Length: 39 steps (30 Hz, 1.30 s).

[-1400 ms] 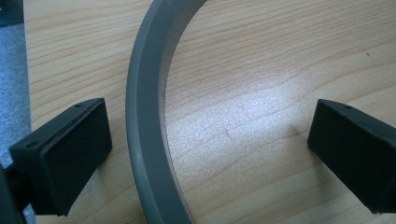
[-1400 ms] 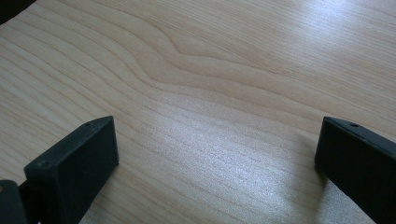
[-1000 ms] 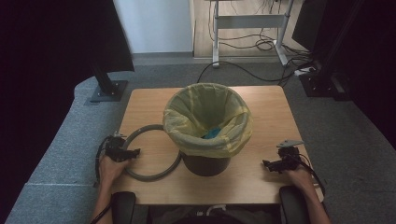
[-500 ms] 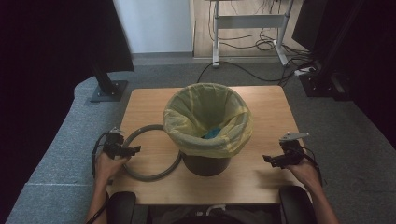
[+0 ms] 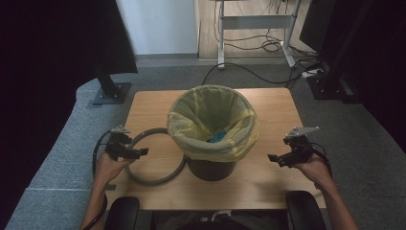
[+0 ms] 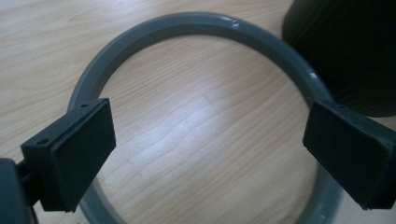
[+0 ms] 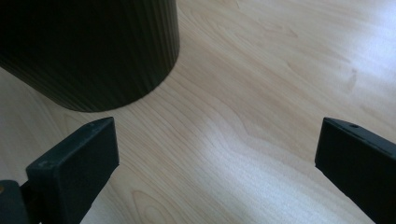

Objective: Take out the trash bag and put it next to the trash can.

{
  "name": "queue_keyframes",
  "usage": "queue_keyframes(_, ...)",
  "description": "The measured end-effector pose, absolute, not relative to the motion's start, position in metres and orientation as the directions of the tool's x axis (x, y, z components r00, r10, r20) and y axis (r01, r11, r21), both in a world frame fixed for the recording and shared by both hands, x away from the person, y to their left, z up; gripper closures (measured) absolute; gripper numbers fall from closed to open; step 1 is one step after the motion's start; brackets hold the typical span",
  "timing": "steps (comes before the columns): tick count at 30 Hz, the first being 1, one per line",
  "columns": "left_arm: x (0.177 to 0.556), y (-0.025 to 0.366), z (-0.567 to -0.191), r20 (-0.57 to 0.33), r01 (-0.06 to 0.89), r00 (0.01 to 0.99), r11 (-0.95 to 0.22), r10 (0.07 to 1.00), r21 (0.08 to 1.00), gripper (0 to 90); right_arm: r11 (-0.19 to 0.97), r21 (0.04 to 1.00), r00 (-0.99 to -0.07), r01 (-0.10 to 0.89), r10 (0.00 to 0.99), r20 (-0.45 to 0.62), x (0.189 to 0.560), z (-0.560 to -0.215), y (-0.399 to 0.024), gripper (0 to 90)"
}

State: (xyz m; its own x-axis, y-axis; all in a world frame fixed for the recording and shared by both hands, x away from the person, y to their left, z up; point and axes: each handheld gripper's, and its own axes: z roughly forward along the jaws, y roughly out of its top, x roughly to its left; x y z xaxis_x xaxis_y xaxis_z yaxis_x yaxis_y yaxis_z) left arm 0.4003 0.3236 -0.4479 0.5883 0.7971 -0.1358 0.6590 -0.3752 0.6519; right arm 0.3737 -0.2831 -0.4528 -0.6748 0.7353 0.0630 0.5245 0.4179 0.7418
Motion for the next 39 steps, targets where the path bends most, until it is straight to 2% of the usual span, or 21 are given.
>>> queue_keyframes(3, 0.399, 0.319, -0.438, -0.161, 0.64, 0.621, -0.378, 0.767, 0.669, 1.8, 0.431, 0.743, -0.69, 0.512, 0.722, 0.056, 0.374, -0.443, -0.28, 0.0)
queue_keyframes(9, 0.395, 0.307, -0.417, -0.129, 0.603, 0.669, -0.432, 0.732, 0.671, 2.1, 0.459, 0.745, -0.723, 0.484, 0.689, 0.045, 0.373, -0.424, -0.271, 0.0)
queue_keyframes(20, 0.39, 0.294, -0.374, -0.174, 0.545, 0.747, -0.44, 0.642, 0.713, 2.6, 0.461, 0.767, -0.765, 0.447, 0.642, 0.06, 0.369, -0.388, -0.263, 0.0)
queue_keyframes(32, 0.383, 0.269, -0.327, -0.103, 0.457, 0.809, -0.511, 0.578, 0.728, 3.1, 0.481, 0.783, -0.81, 0.394, 0.584, 0.049, 0.366, -0.348, -0.25, 0.0)
queue_keyframes(39, 0.382, 0.253, -0.303, -0.095, 0.414, 0.846, -0.536, 0.524, 0.736, 3.4, 0.492, 0.794, -0.84, 0.356, 0.541, 0.041, 0.363, -0.326, -0.236, 0.0)
